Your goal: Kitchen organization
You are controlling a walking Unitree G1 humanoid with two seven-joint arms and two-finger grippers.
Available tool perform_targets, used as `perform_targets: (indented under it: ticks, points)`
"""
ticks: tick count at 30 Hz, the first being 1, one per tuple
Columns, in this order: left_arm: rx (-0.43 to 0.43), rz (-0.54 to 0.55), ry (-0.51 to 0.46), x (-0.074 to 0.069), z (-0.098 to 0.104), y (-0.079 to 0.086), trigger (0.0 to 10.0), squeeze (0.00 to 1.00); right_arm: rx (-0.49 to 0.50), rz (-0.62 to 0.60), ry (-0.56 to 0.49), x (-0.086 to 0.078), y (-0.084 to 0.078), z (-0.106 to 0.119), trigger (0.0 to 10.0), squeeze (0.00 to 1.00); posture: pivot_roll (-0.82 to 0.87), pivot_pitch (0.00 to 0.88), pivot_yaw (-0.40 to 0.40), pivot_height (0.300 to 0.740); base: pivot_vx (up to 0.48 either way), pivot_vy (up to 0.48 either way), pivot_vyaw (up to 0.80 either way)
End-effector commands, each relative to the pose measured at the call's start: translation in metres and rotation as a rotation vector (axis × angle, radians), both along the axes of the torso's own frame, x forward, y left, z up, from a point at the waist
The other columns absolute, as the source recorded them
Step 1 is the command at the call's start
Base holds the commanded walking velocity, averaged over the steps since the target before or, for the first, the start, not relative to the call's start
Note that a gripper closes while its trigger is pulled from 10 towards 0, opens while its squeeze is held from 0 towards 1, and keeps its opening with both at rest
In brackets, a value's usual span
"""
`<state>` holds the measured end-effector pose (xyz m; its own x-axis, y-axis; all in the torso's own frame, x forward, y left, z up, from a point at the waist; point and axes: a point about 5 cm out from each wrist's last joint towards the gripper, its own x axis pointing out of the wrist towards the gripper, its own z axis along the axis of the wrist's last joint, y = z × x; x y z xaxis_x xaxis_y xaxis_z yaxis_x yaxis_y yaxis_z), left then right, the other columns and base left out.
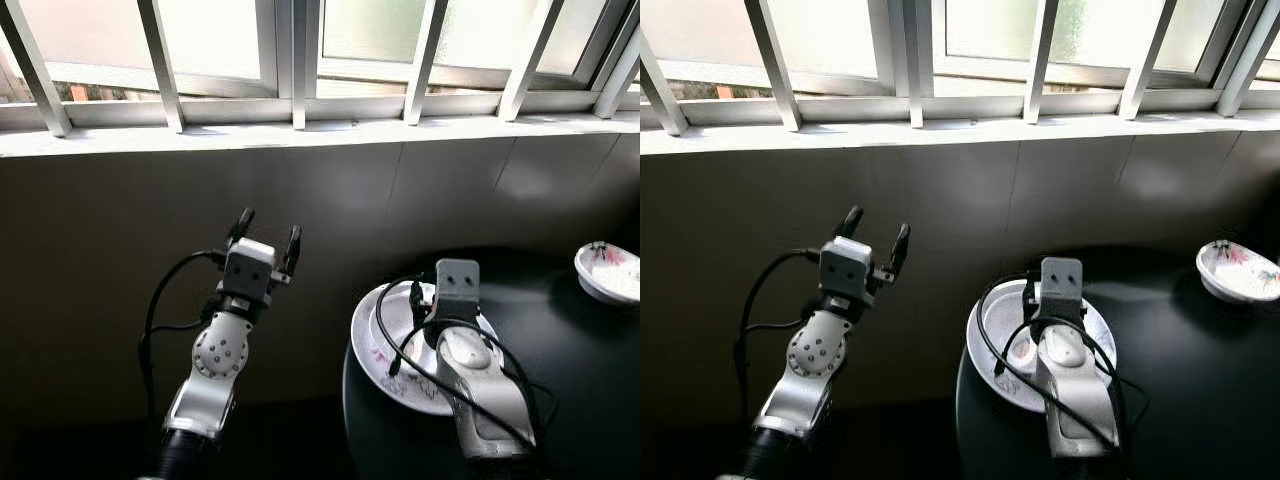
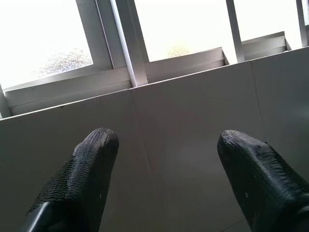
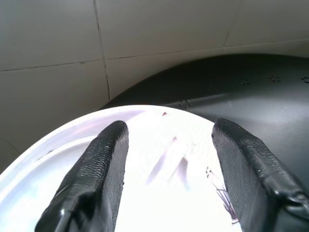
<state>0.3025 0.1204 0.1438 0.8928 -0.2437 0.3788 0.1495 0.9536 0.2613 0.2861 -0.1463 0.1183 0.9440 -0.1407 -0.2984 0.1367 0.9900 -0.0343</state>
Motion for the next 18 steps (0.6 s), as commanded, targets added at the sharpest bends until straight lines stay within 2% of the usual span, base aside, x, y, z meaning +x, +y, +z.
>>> perform_targets:
  ticks: [1, 4, 6, 12, 18]
  points:
    - [0.007, -0.011, 0.001, -0.001, -0.002, -0.002, 10.0, 0.0, 0.014, 0.015, 0.003, -0.005, 0.002, 0.007, 10.0, 0.0, 0.03, 0.0, -0.04, 0.74, 0.0, 0.0, 0.0]
    - [0.008, -0.013, 0.001, -0.001, -0.002, -0.002, 10.0, 0.0, 0.018, 0.031, 0.013, -0.009, 0.003, 0.007, 10.0, 0.0, 0.03, 0.0, -0.04, 0.74, 0.0, 0.0, 0.0]
    - [0.006, -0.01, 0.003, 0.0, -0.002, -0.002, 10.0, 0.0, 0.038, 0.054, 0.058, -0.011, 0.002, 0.001, 10.0, 0.0, 0.03, 0.0, -0.038, 0.74, 0.0, 0.0, 0.0]
    - [0.013, -0.013, 0.006, 0.001, -0.002, -0.003, 10.0, 0.0, 0.066, 0.111, 0.145, -0.01, 0.01, -0.014, 10.0, 0.0, 0.03, 0.0, -0.037, 0.74, 0.0, 0.0, 0.0]
    - [0.02, 0.003, 0.006, 0.002, -0.002, 0.002, 10.0, 0.0, 0.089, 0.119, 0.179, -0.008, 0.011, -0.018, 10.0, 0.0, 0.04, 0.0, -0.042, 0.74, 0.0, 0.0, 0.0]
